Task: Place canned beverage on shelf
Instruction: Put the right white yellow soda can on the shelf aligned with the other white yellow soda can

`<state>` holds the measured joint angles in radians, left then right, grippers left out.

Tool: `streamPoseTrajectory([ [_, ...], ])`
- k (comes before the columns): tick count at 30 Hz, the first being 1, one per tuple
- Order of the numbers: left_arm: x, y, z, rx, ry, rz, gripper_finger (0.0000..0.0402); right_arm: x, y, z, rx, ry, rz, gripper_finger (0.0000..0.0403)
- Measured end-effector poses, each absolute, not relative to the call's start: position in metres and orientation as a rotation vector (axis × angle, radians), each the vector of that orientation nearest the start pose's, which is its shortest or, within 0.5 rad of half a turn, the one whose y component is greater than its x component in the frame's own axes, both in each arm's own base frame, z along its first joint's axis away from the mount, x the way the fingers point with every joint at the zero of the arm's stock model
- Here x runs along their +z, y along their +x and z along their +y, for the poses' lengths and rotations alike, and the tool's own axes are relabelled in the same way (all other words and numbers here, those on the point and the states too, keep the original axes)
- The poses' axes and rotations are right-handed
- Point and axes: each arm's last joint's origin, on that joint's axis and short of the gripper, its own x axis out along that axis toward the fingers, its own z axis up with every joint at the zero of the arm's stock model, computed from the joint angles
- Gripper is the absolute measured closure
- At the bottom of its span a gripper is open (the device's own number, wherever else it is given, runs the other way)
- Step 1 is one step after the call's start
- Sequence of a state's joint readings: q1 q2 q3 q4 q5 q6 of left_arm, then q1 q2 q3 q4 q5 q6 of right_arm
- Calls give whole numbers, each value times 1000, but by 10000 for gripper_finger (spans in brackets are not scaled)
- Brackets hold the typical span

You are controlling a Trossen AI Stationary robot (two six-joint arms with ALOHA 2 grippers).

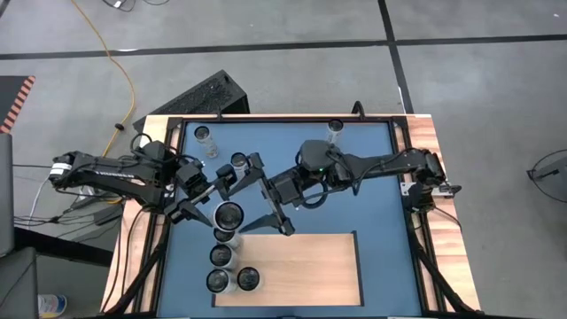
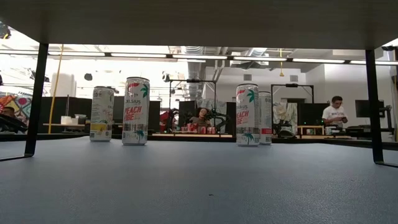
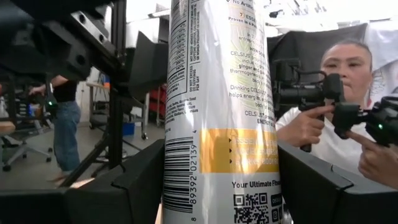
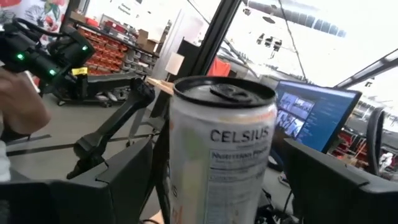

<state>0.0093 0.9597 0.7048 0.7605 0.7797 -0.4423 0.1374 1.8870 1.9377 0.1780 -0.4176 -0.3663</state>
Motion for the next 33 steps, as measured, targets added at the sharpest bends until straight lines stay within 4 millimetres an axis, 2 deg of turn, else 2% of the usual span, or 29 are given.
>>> streamPoseTrajectory([
  [8, 357, 200, -19, -856, -209, -293, 152, 448, 430, 70, 515, -340, -310, 61],
  [18, 356, 200, -19, -859, -209, -282, 152, 445, 431, 66, 557, -311, -281, 87],
  [33, 355, 202, -17, -787, -174, -296, 152, 448, 429, 64, 499, -283, -277, 87],
])
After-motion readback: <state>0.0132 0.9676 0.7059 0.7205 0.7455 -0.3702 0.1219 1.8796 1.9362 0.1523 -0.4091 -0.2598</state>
